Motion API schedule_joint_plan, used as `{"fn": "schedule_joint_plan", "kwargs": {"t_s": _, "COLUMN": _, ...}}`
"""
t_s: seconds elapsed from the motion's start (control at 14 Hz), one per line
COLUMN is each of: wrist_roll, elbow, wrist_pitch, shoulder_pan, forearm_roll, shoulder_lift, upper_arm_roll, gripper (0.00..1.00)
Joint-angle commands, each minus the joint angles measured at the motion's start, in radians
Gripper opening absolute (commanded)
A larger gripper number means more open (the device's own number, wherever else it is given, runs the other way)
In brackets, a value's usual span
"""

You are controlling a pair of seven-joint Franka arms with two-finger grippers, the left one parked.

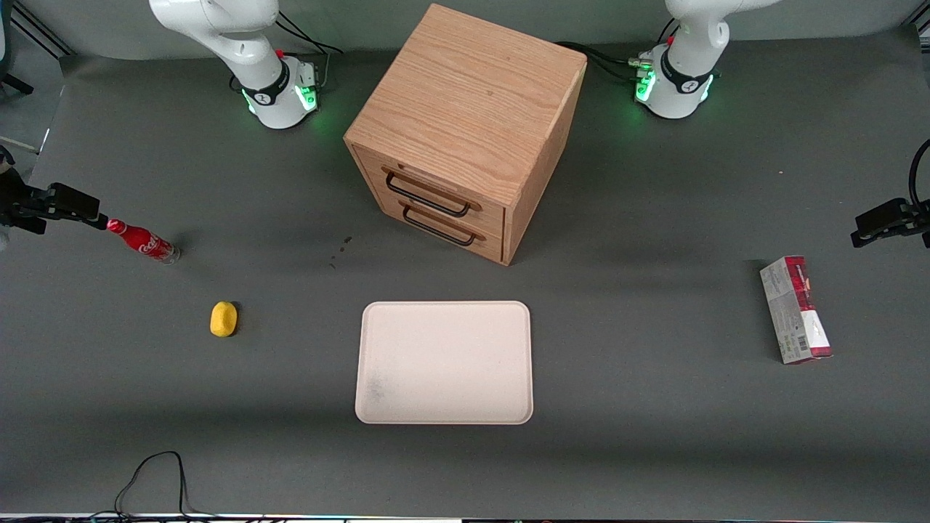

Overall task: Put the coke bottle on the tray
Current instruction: 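Move the right gripper down over the red Coca-Cola bottle's cap end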

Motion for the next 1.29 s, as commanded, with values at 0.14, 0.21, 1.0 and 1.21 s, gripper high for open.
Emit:
{"fn": "schedule_joint_plan", "kwargs": {"t_s": 0.14, "wrist_roll": -0.018, "elbow": 0.004, "wrist_pitch": 0.002, "shoulder_pan": -0.001, "forearm_roll": -0.003, "shoulder_lift": -0.004, "upper_arm_roll": -0.003, "gripper": 1.00}}
{"fn": "schedule_joint_plan", "kwargs": {"t_s": 0.21, "wrist_roll": -0.019, "elbow": 0.005, "wrist_pitch": 0.002, "shoulder_pan": -0.003, "forearm_roll": -0.003, "shoulder_lift": -0.004, "upper_arm_roll": -0.003, "gripper": 1.00}}
{"fn": "schedule_joint_plan", "kwargs": {"t_s": 1.0, "wrist_roll": -0.310, "elbow": -0.263, "wrist_pitch": 0.105, "shoulder_pan": 0.002, "forearm_roll": -0.066, "shoulder_lift": -0.192, "upper_arm_roll": -0.299, "gripper": 1.00}}
{"fn": "schedule_joint_plan", "kwargs": {"t_s": 1.21, "wrist_roll": -0.317, "elbow": -0.430, "wrist_pitch": 0.185, "shoulder_pan": 0.002, "forearm_roll": -0.101, "shoulder_lift": -0.319, "upper_arm_roll": -0.333, "gripper": 1.00}}
